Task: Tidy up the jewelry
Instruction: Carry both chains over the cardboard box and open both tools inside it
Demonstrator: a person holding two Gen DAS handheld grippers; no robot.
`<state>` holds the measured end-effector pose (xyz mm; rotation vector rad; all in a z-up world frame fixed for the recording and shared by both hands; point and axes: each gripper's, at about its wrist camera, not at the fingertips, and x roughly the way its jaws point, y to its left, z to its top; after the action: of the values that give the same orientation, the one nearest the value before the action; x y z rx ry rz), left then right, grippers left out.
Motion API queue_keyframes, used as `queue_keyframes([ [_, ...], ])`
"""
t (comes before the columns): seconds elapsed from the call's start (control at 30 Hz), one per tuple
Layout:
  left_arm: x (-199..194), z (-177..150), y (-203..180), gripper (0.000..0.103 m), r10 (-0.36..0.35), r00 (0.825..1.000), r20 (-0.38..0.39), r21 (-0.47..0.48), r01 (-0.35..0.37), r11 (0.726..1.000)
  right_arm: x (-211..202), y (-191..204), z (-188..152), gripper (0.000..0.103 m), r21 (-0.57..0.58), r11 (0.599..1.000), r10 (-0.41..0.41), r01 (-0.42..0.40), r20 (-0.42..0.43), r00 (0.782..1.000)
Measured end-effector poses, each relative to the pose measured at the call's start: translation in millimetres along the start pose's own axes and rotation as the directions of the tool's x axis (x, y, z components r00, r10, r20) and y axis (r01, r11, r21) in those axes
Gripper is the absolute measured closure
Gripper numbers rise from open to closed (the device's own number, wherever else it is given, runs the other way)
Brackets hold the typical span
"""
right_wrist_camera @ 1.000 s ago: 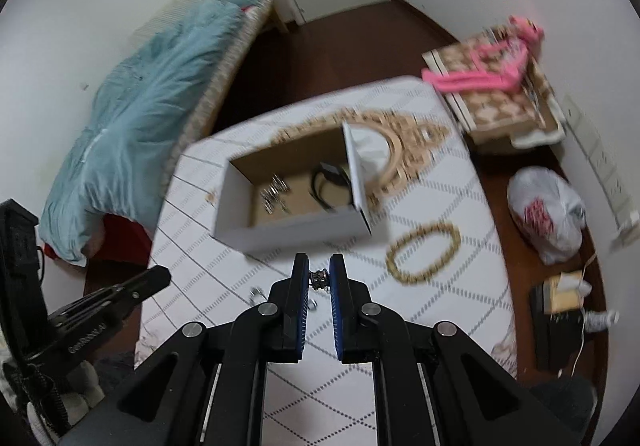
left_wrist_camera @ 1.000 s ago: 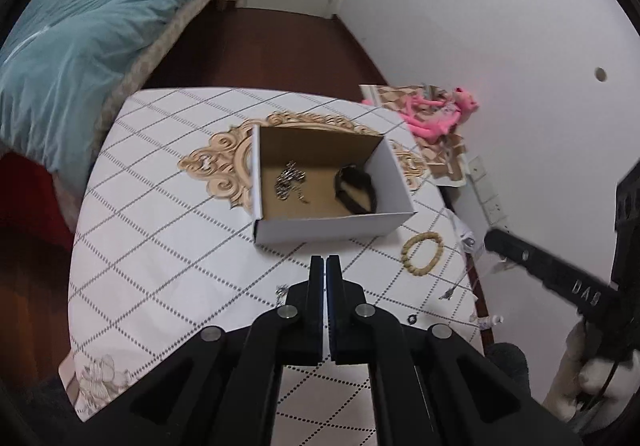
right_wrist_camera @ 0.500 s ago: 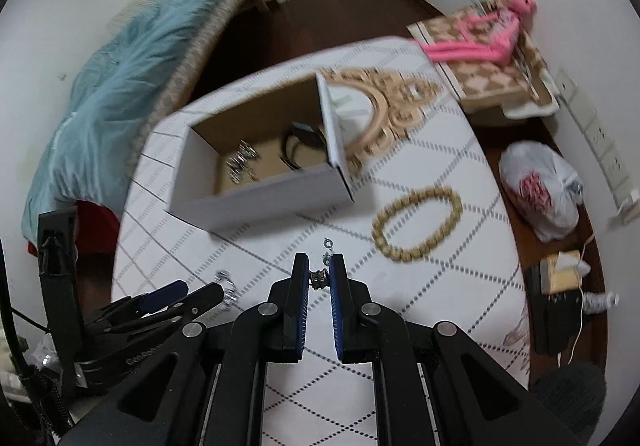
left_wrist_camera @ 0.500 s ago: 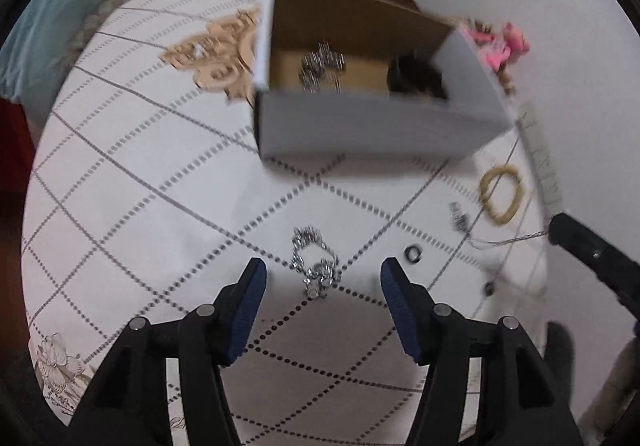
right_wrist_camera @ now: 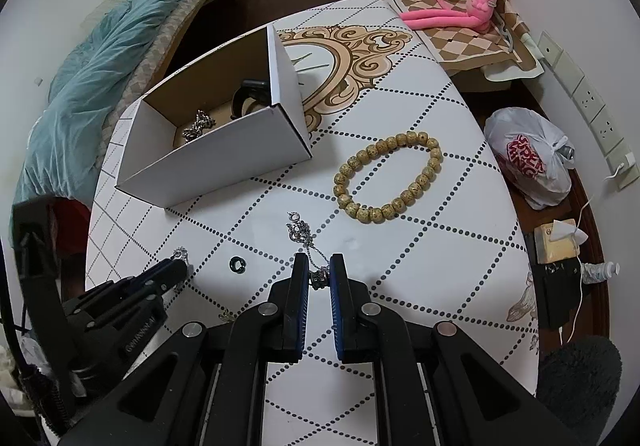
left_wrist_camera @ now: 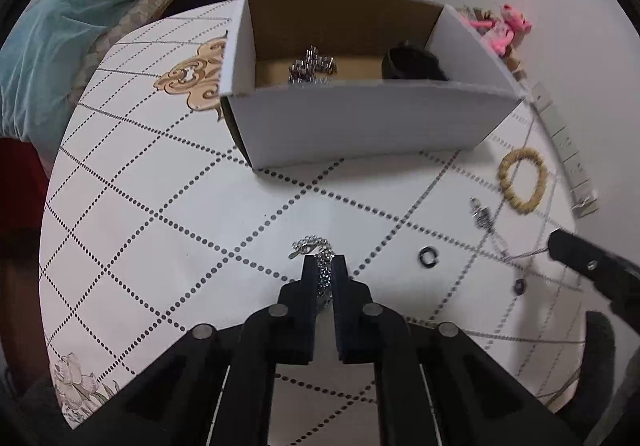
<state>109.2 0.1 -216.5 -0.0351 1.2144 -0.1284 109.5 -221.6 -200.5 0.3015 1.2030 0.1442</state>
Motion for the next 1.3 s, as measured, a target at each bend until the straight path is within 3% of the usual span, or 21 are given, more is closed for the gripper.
queue_keyframes([
  [0.27,-70,22,3,0.099,-0.145,0.983,0.113,-0.049,0.151,0.987,-41,14,20,0.092,-0.036,0.996,0.084,-0.083,0.043,0.996],
  [0.43,-121,51,7,0.099,-0.224,0.955,0.193,-0.043,0.237,0.971,-82,37,51,0.093,-0.084,0.982,0.175,-0.168,0.081,0.981],
  [0.63,-151,96,10,0.099,-0.284,0.928,0.242,-0.020,0.298,0.954,-119,67,90,0.093,-0.132,0.961,0.258,-0.241,0.126,0.958],
  [0.83,-131,135,24,0.099,-0.286,0.933,0.219,-0.042,0.301,0.953,-114,95,135,0.093,-0.172,0.954,0.267,-0.244,0.126,0.955],
  [1.1,-71,159,47,0.099,-0.316,0.944,0.093,-0.148,0.327,0.933,-37,112,184,0.093,-0.165,0.955,0.242,-0.245,-0.042,0.969],
  [1.23,-52,164,54,0.096,-0.301,0.953,0.035,-0.218,0.301,0.928,-6,112,196,0.093,-0.172,0.960,0.209,-0.223,-0.097,0.973],
  [1.3,-45,166,56,0.096,-0.252,0.968,0.006,-0.230,0.247,0.941,3,112,199,0.093,-0.175,0.961,0.196,-0.214,-0.112,0.974],
])
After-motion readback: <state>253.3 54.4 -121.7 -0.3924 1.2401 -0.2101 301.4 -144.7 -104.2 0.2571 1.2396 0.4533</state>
